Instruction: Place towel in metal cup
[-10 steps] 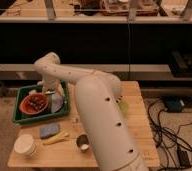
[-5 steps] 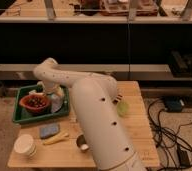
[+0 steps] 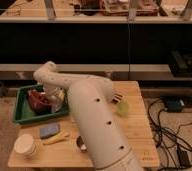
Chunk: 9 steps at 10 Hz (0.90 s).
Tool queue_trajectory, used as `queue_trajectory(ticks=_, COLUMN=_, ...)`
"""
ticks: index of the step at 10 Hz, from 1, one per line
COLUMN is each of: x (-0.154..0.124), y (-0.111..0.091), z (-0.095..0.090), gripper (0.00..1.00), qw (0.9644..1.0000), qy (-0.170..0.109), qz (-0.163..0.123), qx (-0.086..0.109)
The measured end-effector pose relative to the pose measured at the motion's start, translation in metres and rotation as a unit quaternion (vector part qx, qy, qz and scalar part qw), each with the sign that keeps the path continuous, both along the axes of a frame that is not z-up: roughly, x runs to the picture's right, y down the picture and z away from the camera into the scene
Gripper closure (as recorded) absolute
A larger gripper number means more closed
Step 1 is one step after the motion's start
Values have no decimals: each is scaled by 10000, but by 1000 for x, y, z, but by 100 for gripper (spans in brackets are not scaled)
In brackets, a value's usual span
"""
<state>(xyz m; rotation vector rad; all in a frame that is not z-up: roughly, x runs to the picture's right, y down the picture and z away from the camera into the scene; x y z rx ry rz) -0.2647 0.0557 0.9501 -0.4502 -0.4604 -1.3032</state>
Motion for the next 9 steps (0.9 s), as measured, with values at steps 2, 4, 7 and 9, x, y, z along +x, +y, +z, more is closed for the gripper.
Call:
queue_trajectory(ticks=2, x=2, y=13, z=9, gripper=36, qw=9999, qy=110, qz=24, qx=-87)
queue_trajectory(ticks=4, x=1, y=13, z=8, gripper=51, qw=9999, qy=109, qz=34, qx=-94)
queue_trajectory(ticks=7, x=4, y=13, z=7, gripper=77, qw=9999, qy=136, qz=17, qx=-99)
queue_trajectory(ticks=9, x=4, y=11, z=6, gripper=96, qw=9999, qy=130, qz=22, qx=-91)
